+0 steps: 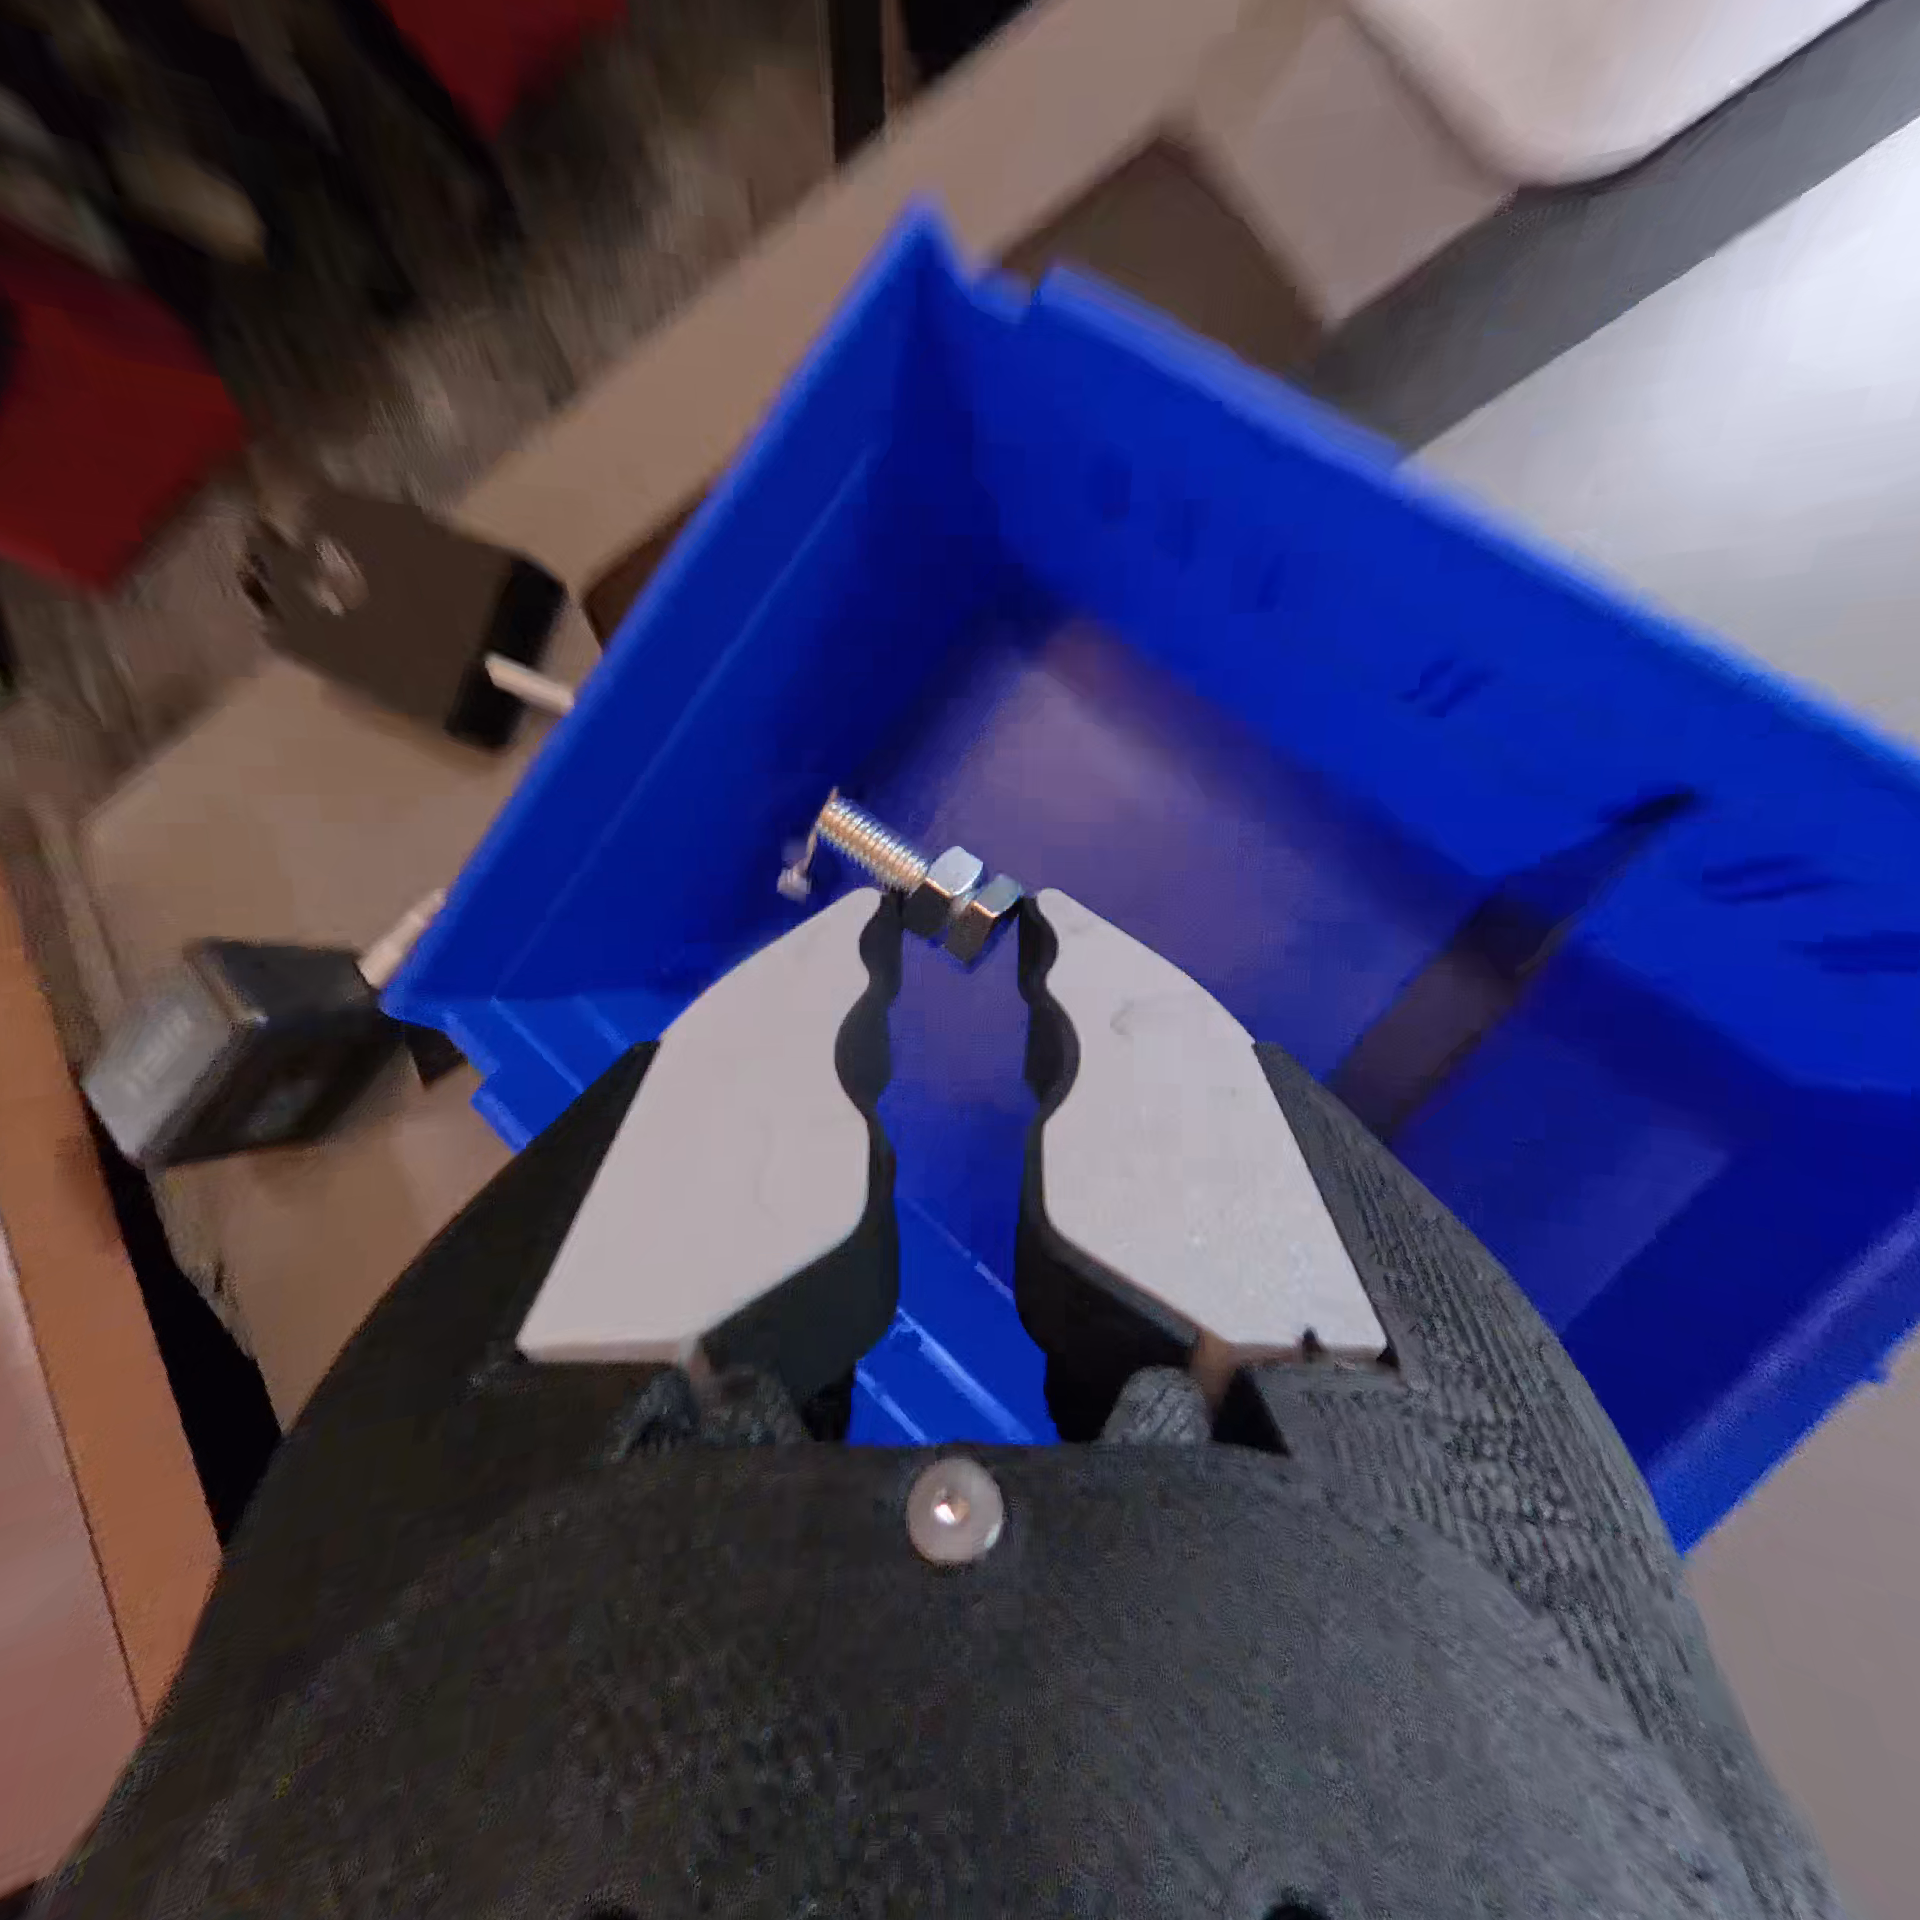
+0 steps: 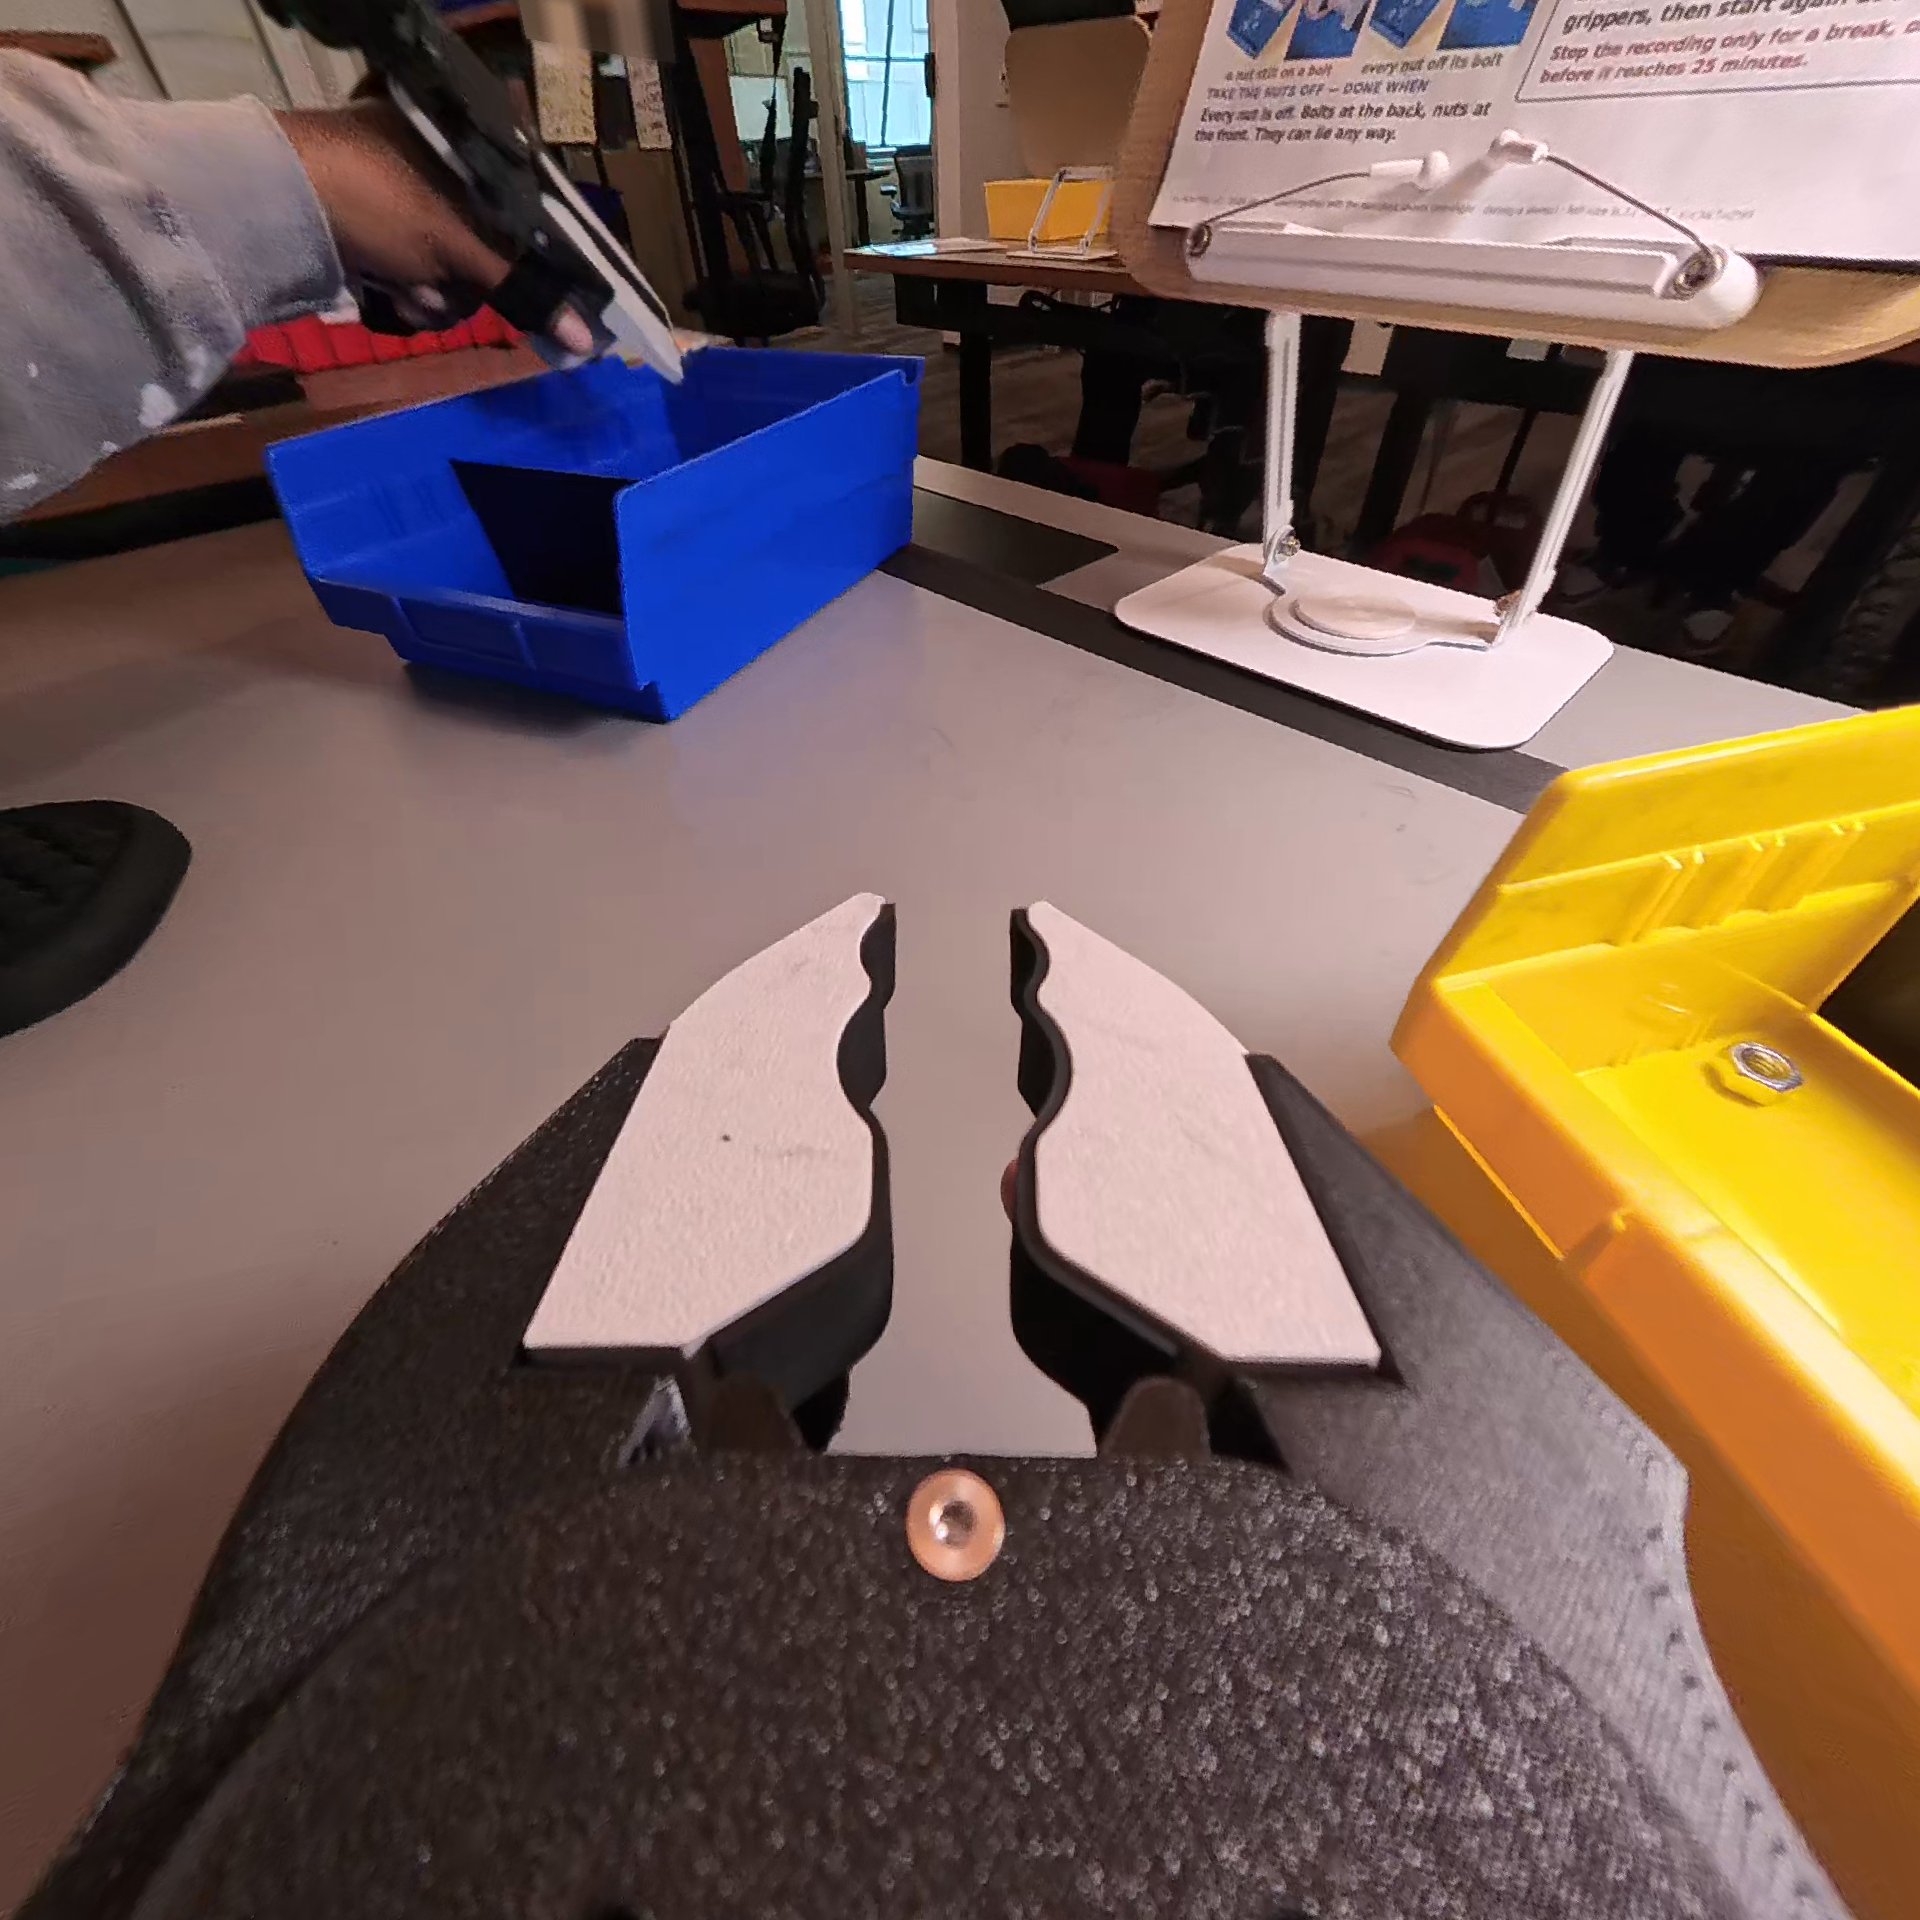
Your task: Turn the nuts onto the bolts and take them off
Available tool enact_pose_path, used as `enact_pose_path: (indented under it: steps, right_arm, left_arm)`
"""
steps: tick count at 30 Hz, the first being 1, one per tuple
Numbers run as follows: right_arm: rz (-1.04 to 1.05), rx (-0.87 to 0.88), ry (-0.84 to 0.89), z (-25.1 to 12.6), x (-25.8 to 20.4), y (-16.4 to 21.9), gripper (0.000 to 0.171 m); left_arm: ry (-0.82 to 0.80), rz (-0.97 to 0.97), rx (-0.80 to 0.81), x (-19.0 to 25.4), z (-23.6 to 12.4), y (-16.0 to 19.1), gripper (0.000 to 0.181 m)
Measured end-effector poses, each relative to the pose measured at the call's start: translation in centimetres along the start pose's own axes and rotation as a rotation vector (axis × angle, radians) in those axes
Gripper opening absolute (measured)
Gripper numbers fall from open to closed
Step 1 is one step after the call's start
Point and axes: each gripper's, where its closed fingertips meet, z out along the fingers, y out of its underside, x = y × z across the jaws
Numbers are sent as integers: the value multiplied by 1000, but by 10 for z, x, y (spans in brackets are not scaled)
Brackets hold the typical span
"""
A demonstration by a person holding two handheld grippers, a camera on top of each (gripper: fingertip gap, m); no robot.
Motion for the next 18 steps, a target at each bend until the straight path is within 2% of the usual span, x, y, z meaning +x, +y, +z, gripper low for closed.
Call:
enact_pose_path:
  steps: [1, 5, 10, 14, 18]
  right_arm:
    - [-1, 8, -6, 0, -3, -2, 20]
    - [53, 74, -91, 6, -22, -26, 22]
    - [102, 219, -317, 13, -68, -95, 24]
    - [173, 234, -493, 26, -94, -139, 29]
    - [218, 134, -620, 45, -112, -142, 33]
  left_arm:
    - [-2, 22, 95, 10, -16, -11, 23]
    - [26, 179, 506, 86, -87, -52, 23]
    - [14, 313, 951, 203, -159, -75, 22]
    - [54, 422, 1119, 285, -181, -75, 22]
    - [146, 457, 1175, 328, -185, -68, 22]
